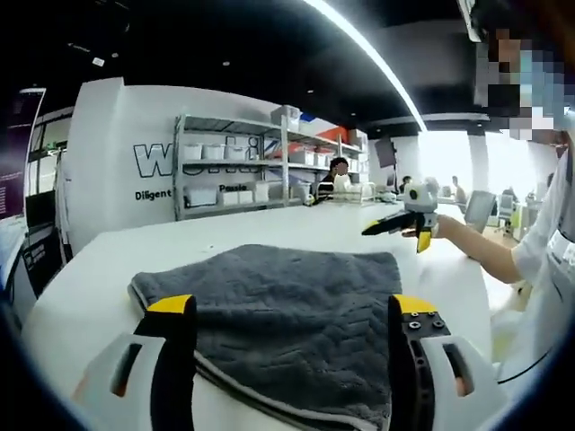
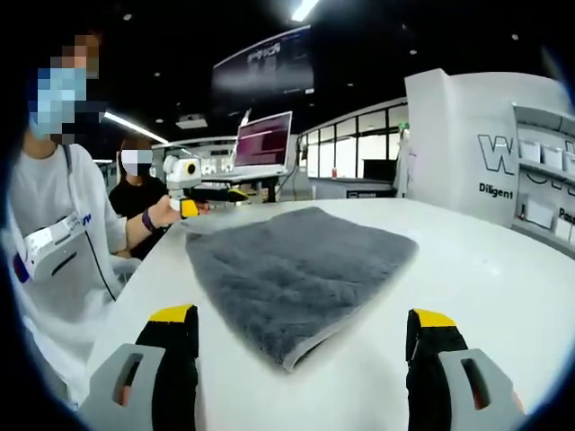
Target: Open the folded towel by lifting each exposed corner and separating the folded layers until the towel lies flat within the target outline without major curled edges
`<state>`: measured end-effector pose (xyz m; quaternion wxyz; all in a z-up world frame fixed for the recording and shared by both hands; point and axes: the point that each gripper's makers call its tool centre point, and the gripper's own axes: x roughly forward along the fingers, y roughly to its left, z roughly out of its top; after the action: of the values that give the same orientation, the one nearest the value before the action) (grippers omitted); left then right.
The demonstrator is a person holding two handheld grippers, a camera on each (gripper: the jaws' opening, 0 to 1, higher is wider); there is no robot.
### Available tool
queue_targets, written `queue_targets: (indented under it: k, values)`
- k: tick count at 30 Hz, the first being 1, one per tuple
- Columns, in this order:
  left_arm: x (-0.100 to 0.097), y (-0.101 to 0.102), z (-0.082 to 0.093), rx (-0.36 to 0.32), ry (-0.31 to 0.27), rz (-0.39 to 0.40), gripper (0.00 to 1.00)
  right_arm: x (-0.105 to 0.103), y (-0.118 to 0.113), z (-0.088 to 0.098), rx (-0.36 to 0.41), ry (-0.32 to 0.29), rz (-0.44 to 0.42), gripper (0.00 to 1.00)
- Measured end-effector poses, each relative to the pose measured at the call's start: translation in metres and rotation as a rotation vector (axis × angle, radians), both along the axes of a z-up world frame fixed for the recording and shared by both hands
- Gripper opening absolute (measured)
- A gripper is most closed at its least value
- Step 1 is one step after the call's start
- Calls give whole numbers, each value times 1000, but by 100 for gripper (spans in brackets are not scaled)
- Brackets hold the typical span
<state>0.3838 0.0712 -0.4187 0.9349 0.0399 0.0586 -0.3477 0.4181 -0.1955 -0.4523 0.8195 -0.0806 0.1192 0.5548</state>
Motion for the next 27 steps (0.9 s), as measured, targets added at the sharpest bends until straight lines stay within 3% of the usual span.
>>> queue_targets:
  k: [7, 12, 16, 20, 27]
  values:
    - [-7, 4, 8, -57, -51, 30, 96, 2, -3, -1, -1, 4, -8, 98]
    - [-3, 10, -1, -53, -31, 35, 98, 1, -3, -5, -6, 21, -3, 98]
    - [-7, 12, -4, -72, -21, 41, 99, -10, 0, -11, -1, 71, 51, 99]
    - [-10, 12, -4, -97, -11, 42, 99, -16, 3, -18, -29, 81, 79, 99]
    - [-15, 10, -4, -105, -11, 44, 99, -23, 1, -21, -40, 105, 112, 84]
